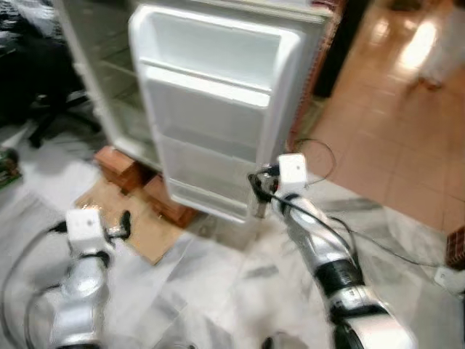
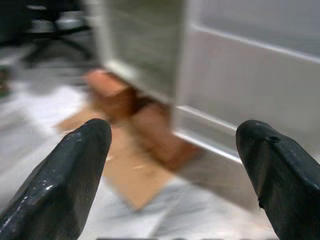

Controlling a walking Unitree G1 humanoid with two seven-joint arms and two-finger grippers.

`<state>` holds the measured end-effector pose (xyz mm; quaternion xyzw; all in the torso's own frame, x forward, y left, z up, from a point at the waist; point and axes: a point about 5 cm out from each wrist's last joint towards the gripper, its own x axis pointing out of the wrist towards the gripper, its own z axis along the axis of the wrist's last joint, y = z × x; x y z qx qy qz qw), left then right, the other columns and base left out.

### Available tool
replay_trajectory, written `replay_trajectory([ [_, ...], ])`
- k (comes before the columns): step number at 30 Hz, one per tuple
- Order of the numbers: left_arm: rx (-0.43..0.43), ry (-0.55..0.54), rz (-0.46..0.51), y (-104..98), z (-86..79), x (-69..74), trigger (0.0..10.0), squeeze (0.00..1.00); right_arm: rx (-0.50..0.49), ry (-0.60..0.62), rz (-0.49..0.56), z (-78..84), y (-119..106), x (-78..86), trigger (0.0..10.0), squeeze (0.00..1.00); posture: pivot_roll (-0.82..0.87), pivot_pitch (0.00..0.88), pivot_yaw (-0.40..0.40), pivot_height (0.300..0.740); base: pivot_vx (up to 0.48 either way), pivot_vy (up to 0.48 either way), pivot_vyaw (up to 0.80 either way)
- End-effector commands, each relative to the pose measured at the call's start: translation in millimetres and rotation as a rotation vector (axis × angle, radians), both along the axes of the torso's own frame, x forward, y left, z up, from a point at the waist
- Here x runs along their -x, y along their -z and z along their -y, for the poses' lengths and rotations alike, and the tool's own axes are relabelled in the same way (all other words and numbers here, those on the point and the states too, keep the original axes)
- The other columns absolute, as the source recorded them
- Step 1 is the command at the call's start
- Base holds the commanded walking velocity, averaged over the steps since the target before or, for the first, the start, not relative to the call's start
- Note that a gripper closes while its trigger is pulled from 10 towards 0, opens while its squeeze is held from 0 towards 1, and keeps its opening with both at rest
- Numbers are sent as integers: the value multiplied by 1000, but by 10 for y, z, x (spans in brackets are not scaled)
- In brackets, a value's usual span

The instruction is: Restocking fridge

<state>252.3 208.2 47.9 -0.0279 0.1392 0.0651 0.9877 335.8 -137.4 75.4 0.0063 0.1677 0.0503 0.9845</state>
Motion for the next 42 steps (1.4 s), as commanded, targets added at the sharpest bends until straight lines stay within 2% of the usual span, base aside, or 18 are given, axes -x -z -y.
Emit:
replay_trajectory([
  [1,-37,-34,-9,-24,-152,32,10000,0,-15,-31,22,-155,-79,-31,10000,0,70,98,-1,740,289,382,0],
  [7,-52,-35,-5,-31,-173,18,10000,0,0,-4,13,-62,-50,16,10000,0,68,101,-1,740,289,322,-667],
  [10,-67,-47,32,-76,-164,9,10000,0,-2,15,22,7,-48,47,10000,0,65,102,-2,740,86,82,0],
  [12,-44,-54,12,-52,-155,6,10000,0,-2,21,20,23,-45,52,10000,0,63,101,-3,740,0,0,0],
  [16,-29,-18,32,-75,-131,6,10000,0,8,32,31,44,-69,54,10000,0,60,101,-5,740,0,0,0],
  [19,-36,-21,29,-71,-128,12,10000,0,17,36,36,55,-78,53,10000,0,60,101,-5,740,0,0,0],
  [32,-37,-7,31,-69,-119,20,10000,0,35,65,60,106,-120,17,10000,0,61,99,-5,740,412,0,-553],
  [42,-40,-19,16,-49,-134,17,10000,0,37,92,79,174,-197,-101,10000,0,66,99,-1,740,444,0,0],
])
